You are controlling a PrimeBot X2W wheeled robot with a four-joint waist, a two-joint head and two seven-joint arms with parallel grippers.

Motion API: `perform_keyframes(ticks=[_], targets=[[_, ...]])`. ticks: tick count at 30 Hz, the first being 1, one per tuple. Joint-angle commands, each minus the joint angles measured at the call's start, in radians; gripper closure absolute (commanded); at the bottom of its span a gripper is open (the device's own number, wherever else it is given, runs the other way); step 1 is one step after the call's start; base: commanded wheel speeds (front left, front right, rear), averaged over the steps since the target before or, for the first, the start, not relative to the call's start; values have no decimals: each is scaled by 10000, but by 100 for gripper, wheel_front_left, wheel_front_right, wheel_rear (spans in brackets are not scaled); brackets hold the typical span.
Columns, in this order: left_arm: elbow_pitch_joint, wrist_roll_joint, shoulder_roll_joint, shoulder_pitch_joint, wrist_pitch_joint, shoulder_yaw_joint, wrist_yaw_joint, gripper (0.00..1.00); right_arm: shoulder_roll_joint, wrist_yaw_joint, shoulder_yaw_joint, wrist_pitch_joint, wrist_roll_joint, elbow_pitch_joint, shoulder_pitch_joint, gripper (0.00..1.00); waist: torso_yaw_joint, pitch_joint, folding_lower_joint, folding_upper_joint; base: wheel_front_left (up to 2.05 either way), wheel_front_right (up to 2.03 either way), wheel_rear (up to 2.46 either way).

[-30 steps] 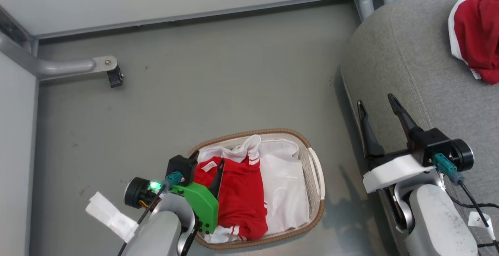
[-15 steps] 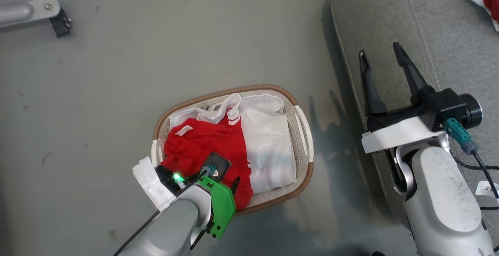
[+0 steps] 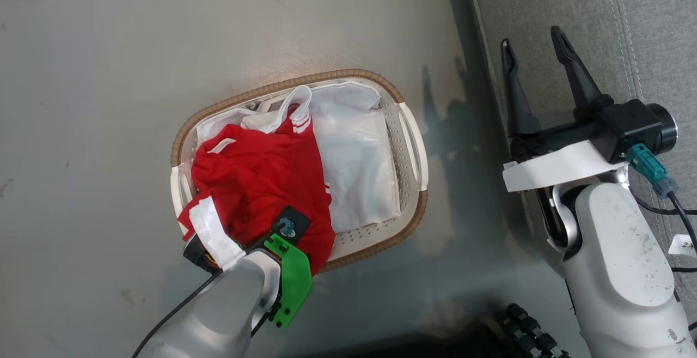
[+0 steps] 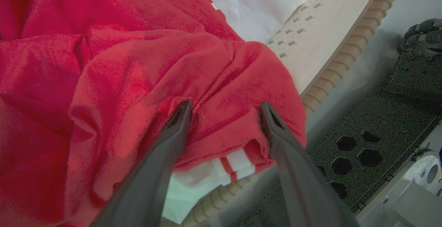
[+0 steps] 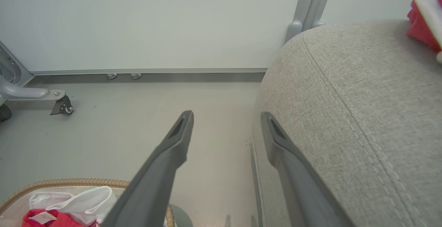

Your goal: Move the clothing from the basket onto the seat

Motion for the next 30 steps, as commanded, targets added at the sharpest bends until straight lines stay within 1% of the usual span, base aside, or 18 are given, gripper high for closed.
perform_keyframes(ticks=[1,8,12,13,14,16,17,18,25,30], targets=[[70,-132,112,-229,149,-88,-16,0,-24,-10,48,-3,104,-37,-117,0,-117,276,-2,0,0,0,0],[372,-712,332,-478,683,-473,-16,0,-26,-11,206,-3,272,-87,-283,0,-223,615,-2,0,0,0,0],[566,-966,386,-651,777,-585,-17,0,-26,-11,245,-3,340,-63,-351,0,-300,758,-2,0,0,0,0],[605,-1016,387,-683,792,-609,-15,10,-26,-11,246,-3,345,-51,-358,0,-315,776,-2,0,0,0,0],[643,-1074,384,-693,815,-629,-7,31,-26,-11,243,-3,346,-34,-358,0,-331,793,-2,0,0,0,0],[686,-1181,373,-720,759,-663,-8,68,-24,-11,228,-3,353,1,-370,0,-352,794,-2,0,0,0,0],[698,-1232,361,-741,705,-672,-8,86,-24,-11,223,-3,360,17,-373,0,-358,778,-2,0,0,0,0],[698,-1302,353,-747,648,-708,-8,100,-26,-11,213,-3,367,48,-367,0,-363,739,-2,0,0,0,0],[538,-1563,302,-841,-17,-921,-8,100,-26,-11,148,-3,363,174,-245,0,-316,284,-2,0,0,0,0],[390,-1727,224,-954,-729,-963,-8,100,-26,-11,135,-3,294,294,-96,0,-217,-230,-2,0,0,0,0]])
